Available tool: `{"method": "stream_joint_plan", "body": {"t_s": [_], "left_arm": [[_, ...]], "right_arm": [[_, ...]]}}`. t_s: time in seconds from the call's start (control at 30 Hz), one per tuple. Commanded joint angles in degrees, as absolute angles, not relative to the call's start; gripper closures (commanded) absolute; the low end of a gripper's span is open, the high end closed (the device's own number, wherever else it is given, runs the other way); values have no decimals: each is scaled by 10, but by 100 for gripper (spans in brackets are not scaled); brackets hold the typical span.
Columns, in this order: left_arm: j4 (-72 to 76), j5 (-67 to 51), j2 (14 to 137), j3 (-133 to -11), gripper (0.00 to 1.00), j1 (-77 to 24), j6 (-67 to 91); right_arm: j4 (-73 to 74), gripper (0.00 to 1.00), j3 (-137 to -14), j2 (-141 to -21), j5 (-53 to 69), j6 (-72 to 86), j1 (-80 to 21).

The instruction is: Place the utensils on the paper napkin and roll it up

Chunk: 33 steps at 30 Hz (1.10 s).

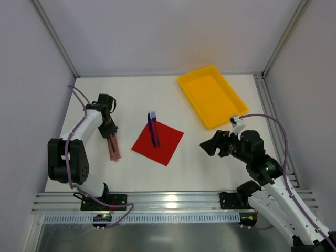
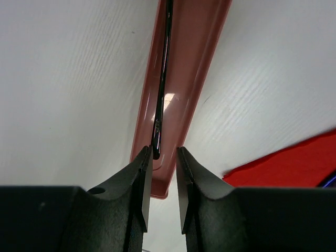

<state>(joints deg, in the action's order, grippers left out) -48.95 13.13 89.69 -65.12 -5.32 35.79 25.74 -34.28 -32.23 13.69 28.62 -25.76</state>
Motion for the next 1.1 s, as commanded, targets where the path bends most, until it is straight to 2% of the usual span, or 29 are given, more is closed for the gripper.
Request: {"method": "stream_joint_plan", "body": {"t_s": [0.0, 0.4, 0.57, 1.07], "left_arm": [[-447, 142, 887, -643, 71, -43, 332], [-405, 111, 949, -641, 72, -26, 309], [-419, 134, 994, -657, 73, -24, 308], [-381, 136, 1017, -635, 74, -23, 308]], "right_arm": [[240, 20, -358, -318, 148, 282, -259], [242, 20, -359, -312, 141, 276, -259], [246, 20, -360, -312, 139, 272, -260], [258, 20, -357, -309, 115, 246, -259]]}}
